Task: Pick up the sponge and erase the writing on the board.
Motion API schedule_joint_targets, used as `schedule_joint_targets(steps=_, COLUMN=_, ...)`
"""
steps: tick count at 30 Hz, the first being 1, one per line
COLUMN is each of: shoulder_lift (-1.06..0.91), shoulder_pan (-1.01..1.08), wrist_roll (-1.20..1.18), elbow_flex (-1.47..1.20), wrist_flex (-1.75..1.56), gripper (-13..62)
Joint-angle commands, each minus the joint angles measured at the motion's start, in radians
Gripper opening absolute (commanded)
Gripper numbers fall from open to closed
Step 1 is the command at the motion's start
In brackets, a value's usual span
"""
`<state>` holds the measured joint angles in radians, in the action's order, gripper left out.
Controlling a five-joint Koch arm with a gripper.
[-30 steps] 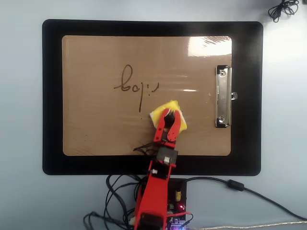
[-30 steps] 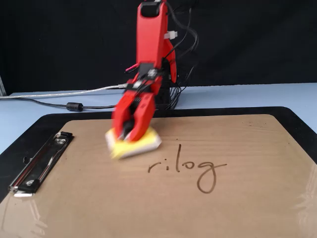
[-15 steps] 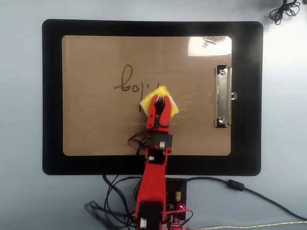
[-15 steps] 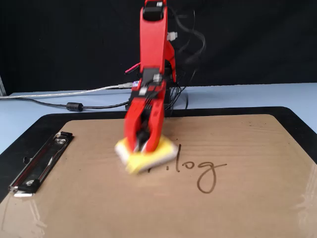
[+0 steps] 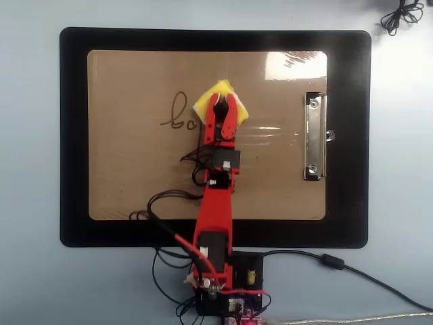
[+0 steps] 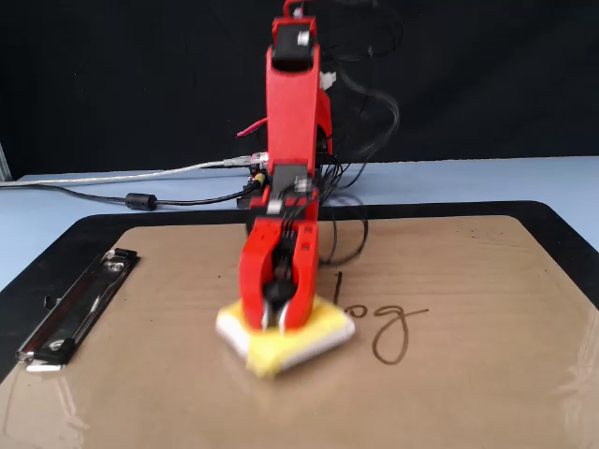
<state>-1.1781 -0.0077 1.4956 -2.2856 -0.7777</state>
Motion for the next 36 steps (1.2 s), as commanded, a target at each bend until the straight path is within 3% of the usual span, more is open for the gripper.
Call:
schedule_joint_targets(steps=1, shoulder_lift=-0.314, shoulder_pan=-0.021, wrist_roll=-0.005, elbow_flex=-0.265, wrist_flex=0.021, gripper=-7.7)
schedule_joint_targets(steps=3, shoulder_lift=-0.400, shoulder_pan=-0.041, wrist_roll=-0.005, elbow_flex=-0.328, wrist_flex=0.064, gripper=-7.7)
schedule_joint_targets(steps=8, shoulder_lift=0.075, shoulder_pan=-0.061, wrist_roll=0.000, elbow_flex=0.149, wrist_flex=0.097, gripper=-7.7)
schedule_joint_targets(steps=10, shoulder_lift=0.170, shoulder_pan=-0.063, wrist_roll=0.000, elbow_flex=0.291, wrist_flex=0.101, gripper=-7.7)
schedule_joint_targets(steps=12, shoulder_lift=0.112, shoulder_pan=-0.063, wrist_roll=0.003, elbow_flex=0.189, wrist_flex=0.097, gripper=-7.7)
schedule_joint_targets(steps=16, shoulder_lift=-0.334, shoulder_pan=-0.066, wrist_roll=0.003, elbow_flex=-0.268, wrist_flex=0.104, gripper=-7.7)
schedule_joint_targets(steps=18, shoulder_lift=-0.466, shoulder_pan=-0.064, wrist_roll=0.003, elbow_flex=-0.350, wrist_flex=0.118, gripper=-7.7)
schedule_joint_targets(steps=20, shoulder_lift=-0.362, shoulder_pan=-0.066, wrist_roll=0.005, elbow_flex=-0.278, wrist_flex=0.140, gripper=-7.7)
schedule_joint_targets(steps=24, shoulder_lift=0.066, shoulder_pan=-0.074, wrist_roll=0.005, elbow_flex=0.146, wrist_flex=0.137, gripper=-7.7)
schedule_joint_targets(steps=26, shoulder_lift=0.052, shoulder_pan=-0.087, wrist_roll=0.006, elbow_flex=0.149, wrist_flex=0.138, gripper=-7.7)
schedule_joint_targets(steps=31, shoulder_lift=-0.451, shoulder_pan=-0.077, wrist_roll=0.006, elbow_flex=-0.325, wrist_flex=0.152, gripper=-7.7)
schedule_joint_targets(steps=33, shoulder_lift=-0.357, shoulder_pan=-0.052, wrist_roll=0.006, elbow_flex=-0.249, wrist_flex=0.155, gripper=-7.7)
schedule_joint_targets(steps=36, shoulder_lift=-0.009, shoulder_pan=0.002, wrist_roll=0.006, elbow_flex=0.074, wrist_flex=0.124, gripper=-7.7)
